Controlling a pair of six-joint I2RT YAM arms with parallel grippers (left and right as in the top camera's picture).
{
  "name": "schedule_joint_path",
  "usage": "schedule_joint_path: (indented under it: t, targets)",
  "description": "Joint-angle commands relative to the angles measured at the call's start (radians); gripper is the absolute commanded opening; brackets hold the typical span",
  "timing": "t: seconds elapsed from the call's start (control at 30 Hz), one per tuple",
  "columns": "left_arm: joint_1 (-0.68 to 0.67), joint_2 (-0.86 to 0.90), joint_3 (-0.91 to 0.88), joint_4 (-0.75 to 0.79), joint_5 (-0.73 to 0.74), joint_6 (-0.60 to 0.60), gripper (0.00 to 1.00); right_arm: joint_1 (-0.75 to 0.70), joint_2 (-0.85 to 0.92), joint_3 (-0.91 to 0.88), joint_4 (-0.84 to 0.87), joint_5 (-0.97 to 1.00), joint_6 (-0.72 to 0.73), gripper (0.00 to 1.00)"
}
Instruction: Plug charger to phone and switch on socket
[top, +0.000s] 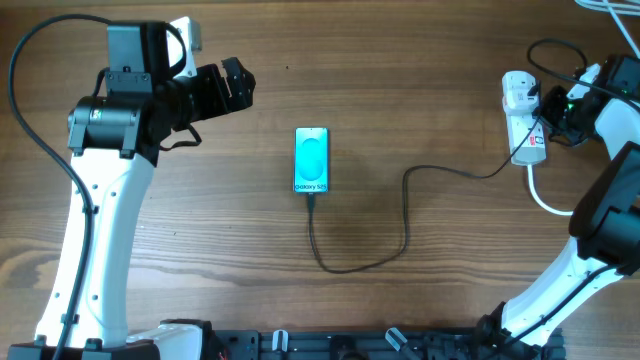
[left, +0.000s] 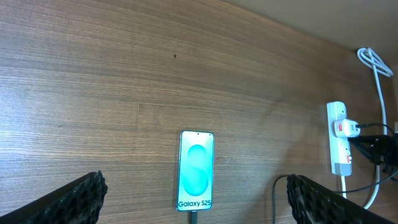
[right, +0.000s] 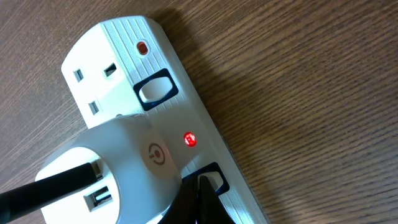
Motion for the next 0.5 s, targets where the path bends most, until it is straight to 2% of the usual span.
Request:
schedule_joint_path:
  t: [0.0,0.07,0.3,0.37,0.47]
  targets:
    - [0.0,-0.008,0.0,0.003,-0.01,0.002,1.0,0.043,0.043,-0.01,-0.029,0.005,0.006,0.04]
    - [0.0,-0.008,0.0,0.003,-0.01,0.002,1.0,0.027,0.041,-0.006,-0.042,0.058,0.105,0.04]
    - [0.0,-0.008,0.0,0.003,-0.01,0.002,1.0,-0.12,-0.035,0.069,-0.2,0.061,0.28,0.04]
    - [0.0,-0.008,0.0,0.003,-0.01,0.002,1.0,-0.164,-0.079,0.092,-0.245,0.034,0.291,0.04]
    - [0.0,-0.008,0.0,0.003,-0.01,0.002,1.0,-0.222,-0.183,0.119,-0.291,-0.119,0.252,0.04]
